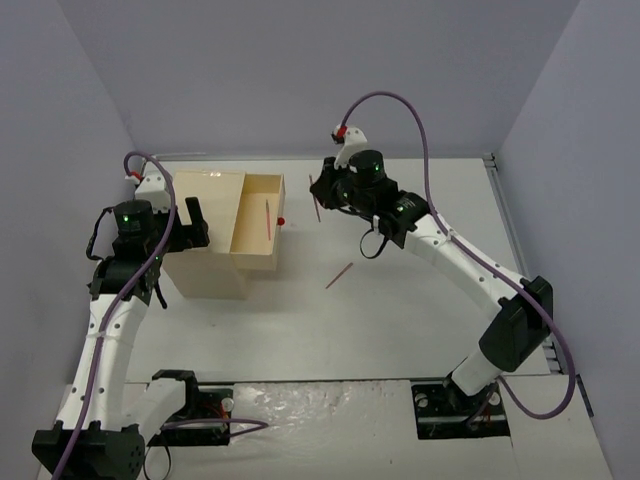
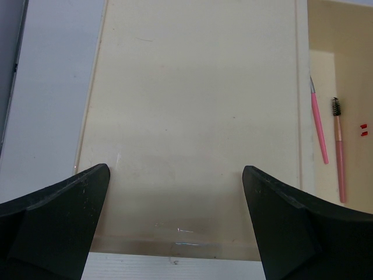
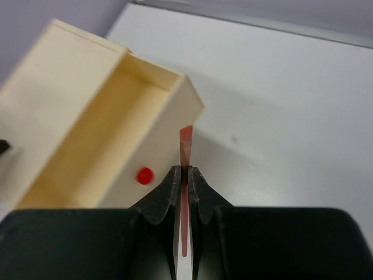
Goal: Organize the makeup
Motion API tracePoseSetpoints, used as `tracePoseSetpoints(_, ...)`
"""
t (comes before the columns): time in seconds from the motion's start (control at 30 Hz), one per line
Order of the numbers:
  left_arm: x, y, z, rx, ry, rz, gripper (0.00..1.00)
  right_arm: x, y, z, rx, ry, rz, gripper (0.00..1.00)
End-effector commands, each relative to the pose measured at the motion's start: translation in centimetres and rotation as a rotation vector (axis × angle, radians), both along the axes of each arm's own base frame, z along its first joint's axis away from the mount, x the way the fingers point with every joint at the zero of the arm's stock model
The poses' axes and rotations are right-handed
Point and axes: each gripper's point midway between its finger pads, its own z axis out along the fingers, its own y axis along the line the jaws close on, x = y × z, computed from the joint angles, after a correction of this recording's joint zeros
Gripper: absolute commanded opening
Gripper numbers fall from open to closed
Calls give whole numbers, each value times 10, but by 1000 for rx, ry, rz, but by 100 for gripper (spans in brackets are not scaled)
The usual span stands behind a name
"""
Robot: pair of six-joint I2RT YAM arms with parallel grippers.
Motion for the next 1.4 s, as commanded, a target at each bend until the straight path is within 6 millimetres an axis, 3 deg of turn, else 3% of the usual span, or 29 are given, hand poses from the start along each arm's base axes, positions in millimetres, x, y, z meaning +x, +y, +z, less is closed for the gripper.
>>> tracePoseSetpoints(0.0, 9, 1, 22, -13, -76, 11, 97, 0, 51, 67, 313, -68, 71, 0)
tracePoseSetpoints(0.07, 9, 1, 22, -12, -77, 13, 97, 1, 76, 81, 388, -90, 112, 0)
tracePoseSetpoints(0.3, 9, 0, 24, -13, -81, 7, 97, -7, 127, 86, 464, -65, 189, 2)
tracePoseSetpoints(0.43, 8, 0, 24, -13, -84, 5, 97, -9, 138, 82, 466, -55, 206, 7)
tracePoseSetpoints(0.53, 8, 0, 25, -13, -86, 6, 97, -8, 138, 83, 445, -67, 203, 16)
tracePoseSetpoints(0.6, 8, 0, 25, -13, -86, 5, 97, -6, 133, 80, 403, -72, 178, 27)
tracePoseSetpoints(0.7, 8, 0, 25, -15, -86, 5, 97, -4, 114, 75, 317, -99, 120, 42)
tracePoseSetpoints(0.8, 7, -1, 26, -16, -89, 2, 97, 0, 79, 69, 213, -134, -7, 50)
tracePoseSetpoints(0.9, 7, -1, 26, -18, -89, 1, 97, 5, 37, 41, 77, -126, -164, 57)
tracePoseSetpoints(1.03, 7, -2, 26, -23, -86, -1, 97, 3, -12, -19, -102, -48, -313, 62)
tracePoseSetpoints(1.13, 7, -2, 27, -24, -90, -2, 97, -6, -35, -63, -174, 28, -367, 64)
tracePoseSetpoints(1.37, 7, -2, 26, -22, -90, 0, 97, -25, -62, -152, -267, 183, -459, 65)
